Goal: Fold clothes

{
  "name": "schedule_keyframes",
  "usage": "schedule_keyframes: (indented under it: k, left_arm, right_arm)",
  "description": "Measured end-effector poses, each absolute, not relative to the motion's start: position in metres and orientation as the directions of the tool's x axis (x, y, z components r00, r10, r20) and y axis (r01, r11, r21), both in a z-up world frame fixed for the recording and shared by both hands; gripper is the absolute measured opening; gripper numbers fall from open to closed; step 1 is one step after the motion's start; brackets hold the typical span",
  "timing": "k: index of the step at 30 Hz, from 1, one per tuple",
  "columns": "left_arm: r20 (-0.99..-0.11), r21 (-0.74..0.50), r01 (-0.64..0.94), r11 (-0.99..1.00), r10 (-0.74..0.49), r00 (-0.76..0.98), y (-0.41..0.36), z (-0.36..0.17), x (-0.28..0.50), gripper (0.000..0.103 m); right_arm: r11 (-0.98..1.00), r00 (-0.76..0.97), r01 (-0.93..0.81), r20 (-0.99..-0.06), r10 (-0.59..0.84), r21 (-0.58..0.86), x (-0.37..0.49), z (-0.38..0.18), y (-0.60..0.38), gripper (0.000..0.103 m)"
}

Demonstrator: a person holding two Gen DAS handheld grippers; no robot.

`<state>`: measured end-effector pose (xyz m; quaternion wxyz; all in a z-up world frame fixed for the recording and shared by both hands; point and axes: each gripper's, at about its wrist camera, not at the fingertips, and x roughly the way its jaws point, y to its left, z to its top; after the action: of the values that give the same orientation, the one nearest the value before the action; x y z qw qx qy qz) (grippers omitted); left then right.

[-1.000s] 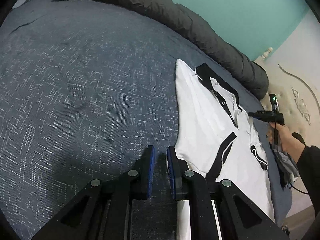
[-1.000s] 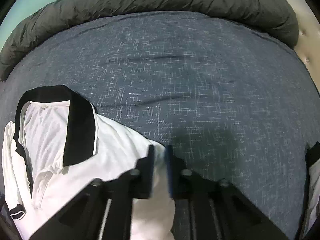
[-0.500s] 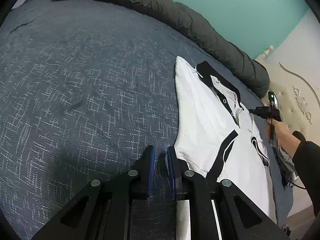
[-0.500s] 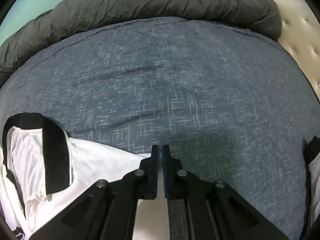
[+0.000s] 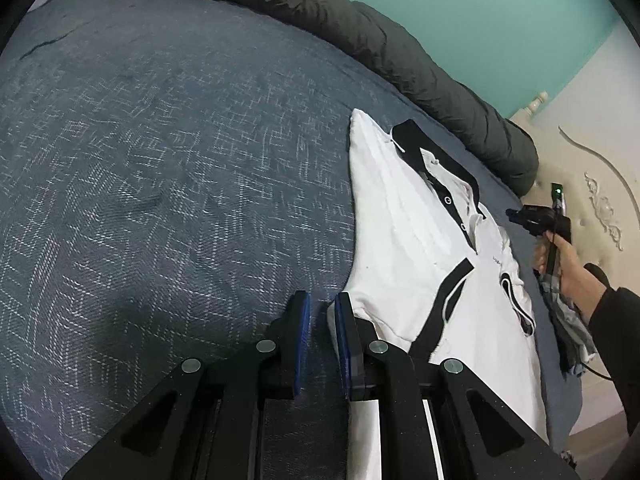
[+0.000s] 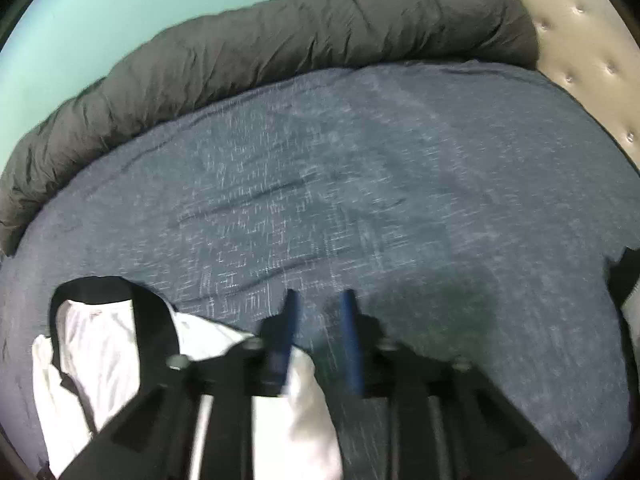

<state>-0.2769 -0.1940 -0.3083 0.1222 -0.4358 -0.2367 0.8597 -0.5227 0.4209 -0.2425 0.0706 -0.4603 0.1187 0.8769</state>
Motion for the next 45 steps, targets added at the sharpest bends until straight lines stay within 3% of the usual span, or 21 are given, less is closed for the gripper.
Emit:
schedule_keyframes:
  k: [8,12,18,29,45]
  left_arm:
    - [-0.698,-0.518,0.006,-0.855,0.418,-0.581,-0.196,-0.280,-0.258,0.014]
    - [-0.725,-0.503,-0.002,-0.864,0.423,-0.543,-0.193,-0.260,-0.238,0.026]
    - [-0.758,-0.497,0.013,-0.868,0.427,-0.493,-0.195,-0.243,-0.194,0.027]
    - [-0.815,-0.480,-0.017,-0.877,0.453,-0.361,-0.180,-0.238,-0.106,0.027]
    - [-0.851,-0.480,-0.062,-0.875,0.482,-0.208,-0.152,-0.254,-0.017,0.028]
  right_arm:
    - [-0.970,-0.562,-0.159,-0.824,-0.066,0.186,-0.436,-0.215,0.429,0.033]
    - [-0.953,-0.571,-0.161,-0.812,-0.122,0.257,-0.376,-0.203,0.437,0.033]
    - [-0.960,-0.541,-0.104,-0.824,-0.165,0.260,-0.299,-0.190,0.438,0.035]
    - [-0.948,-0.370,-0.012,-0.883,-0.291,0.317,-0.160,-0.216,0.422,0.036]
    - [-0.955,-0.256,0.026,-0.922,-0.291,0.294,-0.038,-0.242,0.405,0.037]
